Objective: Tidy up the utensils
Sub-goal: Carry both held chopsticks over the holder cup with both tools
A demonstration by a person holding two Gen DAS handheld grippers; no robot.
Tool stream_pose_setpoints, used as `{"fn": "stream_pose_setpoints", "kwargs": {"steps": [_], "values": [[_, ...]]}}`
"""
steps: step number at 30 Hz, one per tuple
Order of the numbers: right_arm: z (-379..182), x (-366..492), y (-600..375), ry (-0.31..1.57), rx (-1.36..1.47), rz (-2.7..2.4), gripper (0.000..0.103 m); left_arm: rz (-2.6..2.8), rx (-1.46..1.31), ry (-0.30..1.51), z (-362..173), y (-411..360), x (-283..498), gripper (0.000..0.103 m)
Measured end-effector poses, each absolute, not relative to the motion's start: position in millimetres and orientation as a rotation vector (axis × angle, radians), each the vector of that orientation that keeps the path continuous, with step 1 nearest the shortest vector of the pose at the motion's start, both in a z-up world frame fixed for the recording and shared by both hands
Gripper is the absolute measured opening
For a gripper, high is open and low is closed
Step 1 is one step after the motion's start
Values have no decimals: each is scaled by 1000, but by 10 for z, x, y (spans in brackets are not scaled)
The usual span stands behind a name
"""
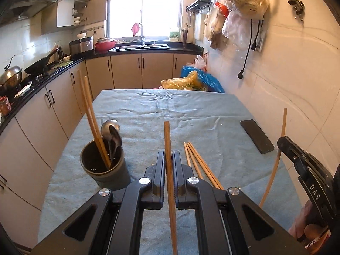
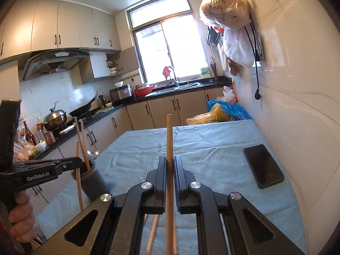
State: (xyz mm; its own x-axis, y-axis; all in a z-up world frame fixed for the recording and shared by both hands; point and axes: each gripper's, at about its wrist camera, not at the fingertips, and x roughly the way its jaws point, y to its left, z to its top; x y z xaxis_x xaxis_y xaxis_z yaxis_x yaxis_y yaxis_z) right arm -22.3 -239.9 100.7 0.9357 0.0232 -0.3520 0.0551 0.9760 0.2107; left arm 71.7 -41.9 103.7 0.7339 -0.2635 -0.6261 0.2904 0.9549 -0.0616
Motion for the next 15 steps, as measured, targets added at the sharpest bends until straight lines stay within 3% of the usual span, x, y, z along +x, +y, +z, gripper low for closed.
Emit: {"fn": "stream_pose_setpoints", "kwargs": {"steps": [15], "values": [[1205, -283, -2145, 303, 251, 34, 7, -310, -7, 652, 1170, -96, 585, 6]]}}
